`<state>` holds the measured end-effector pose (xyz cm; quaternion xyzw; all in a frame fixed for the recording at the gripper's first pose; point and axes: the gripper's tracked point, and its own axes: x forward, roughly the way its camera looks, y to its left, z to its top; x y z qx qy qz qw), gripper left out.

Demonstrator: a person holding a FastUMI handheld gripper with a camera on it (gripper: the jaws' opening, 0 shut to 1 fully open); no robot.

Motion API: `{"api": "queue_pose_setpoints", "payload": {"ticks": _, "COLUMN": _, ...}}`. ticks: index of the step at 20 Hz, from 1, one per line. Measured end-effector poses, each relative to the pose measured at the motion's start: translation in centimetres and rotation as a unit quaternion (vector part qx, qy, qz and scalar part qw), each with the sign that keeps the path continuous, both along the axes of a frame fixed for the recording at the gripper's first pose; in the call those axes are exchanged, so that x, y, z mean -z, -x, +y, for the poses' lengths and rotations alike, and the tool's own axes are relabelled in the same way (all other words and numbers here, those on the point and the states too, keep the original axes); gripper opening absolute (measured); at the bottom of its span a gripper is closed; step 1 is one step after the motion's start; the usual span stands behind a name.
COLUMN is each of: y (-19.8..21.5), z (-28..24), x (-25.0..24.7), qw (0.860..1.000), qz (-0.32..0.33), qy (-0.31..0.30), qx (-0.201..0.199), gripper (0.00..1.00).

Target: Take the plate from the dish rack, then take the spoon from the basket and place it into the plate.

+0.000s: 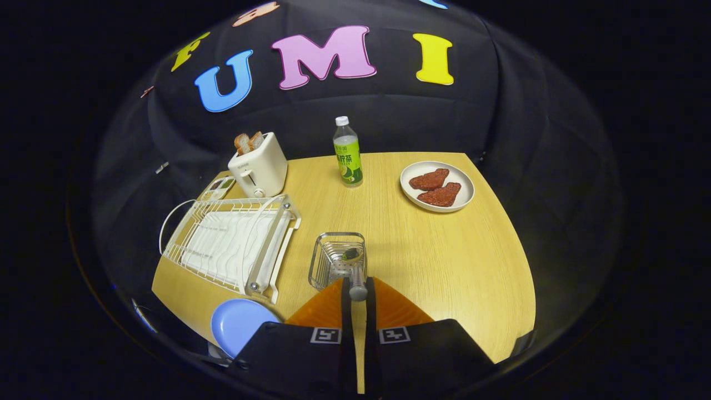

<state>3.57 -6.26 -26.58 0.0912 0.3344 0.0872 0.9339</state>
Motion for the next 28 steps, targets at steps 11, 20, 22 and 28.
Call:
{"api": "queue_pose_setpoints", "payload": {"ticks": 11, "y": 3.7, "z": -0.9, "x": -7.4, "qw": 0.997, "qz": -0.062, "qy": -0.018, "qx": 0.034, "gripper": 0.10}}
{"api": "queue_pose_setpoints", "payload": {"ticks": 20, "y": 14.0, "z": 8.2, "x": -8.8, "qw": 0.995, "qz": -0.055, "qy": -0.052, "qx": -0.064, "gripper": 0.10}}
{"api": "queue_pose_setpoints", "payload": {"ticks": 22, "y": 15.7, "z": 11.0, "x": -7.3, "qw": 0.993, "qz": -0.043, "qy": -0.062, "qx": -0.089, "gripper": 0.10}}
{"api": "queue_pose_setpoints", "payload": {"ticks": 28, "y": 16.6, "z": 16.8, "x": 0.1, "qw": 0.990, "qz": 0.020, "qy": -0.064, "qx": -0.123, "gripper": 0.10}}
